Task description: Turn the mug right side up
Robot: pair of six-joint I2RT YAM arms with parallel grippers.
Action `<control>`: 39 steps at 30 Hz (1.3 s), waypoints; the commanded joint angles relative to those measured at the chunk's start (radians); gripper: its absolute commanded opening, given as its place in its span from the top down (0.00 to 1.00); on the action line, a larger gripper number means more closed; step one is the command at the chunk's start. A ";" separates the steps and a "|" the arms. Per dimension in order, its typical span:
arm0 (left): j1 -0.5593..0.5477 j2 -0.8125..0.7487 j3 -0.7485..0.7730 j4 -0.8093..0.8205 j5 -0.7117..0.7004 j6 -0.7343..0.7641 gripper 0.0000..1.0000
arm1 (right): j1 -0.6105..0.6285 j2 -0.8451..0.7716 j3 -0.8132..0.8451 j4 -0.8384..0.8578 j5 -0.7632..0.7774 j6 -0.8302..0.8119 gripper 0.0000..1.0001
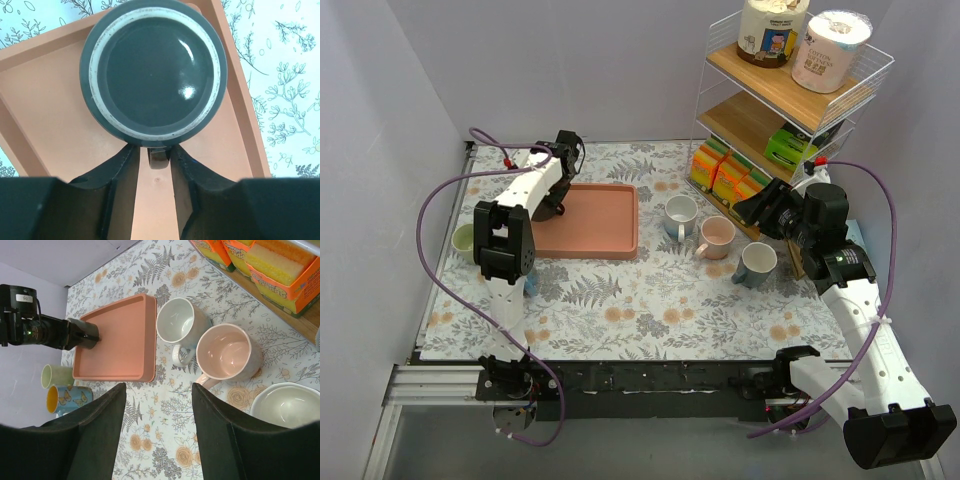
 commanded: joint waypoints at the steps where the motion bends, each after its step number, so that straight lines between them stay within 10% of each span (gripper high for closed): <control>1: 0.008 -0.075 -0.025 0.035 0.001 -0.677 0.71 | -0.007 -0.014 0.016 0.032 0.001 -0.013 0.37; 7: 0.008 -0.066 -0.038 0.084 0.013 -0.609 0.59 | -0.007 -0.018 0.027 0.023 0.013 -0.019 0.37; 23: 0.023 -0.070 -0.102 0.109 0.027 -0.568 0.68 | -0.007 -0.020 0.043 0.017 0.027 -0.025 0.37; 32: 0.028 -0.090 -0.101 0.133 0.020 -0.520 0.99 | -0.005 -0.020 0.046 0.020 0.025 -0.027 0.37; 39: 0.028 -0.098 -0.067 0.153 0.049 -0.405 1.00 | -0.005 -0.017 0.046 0.031 0.021 -0.035 0.37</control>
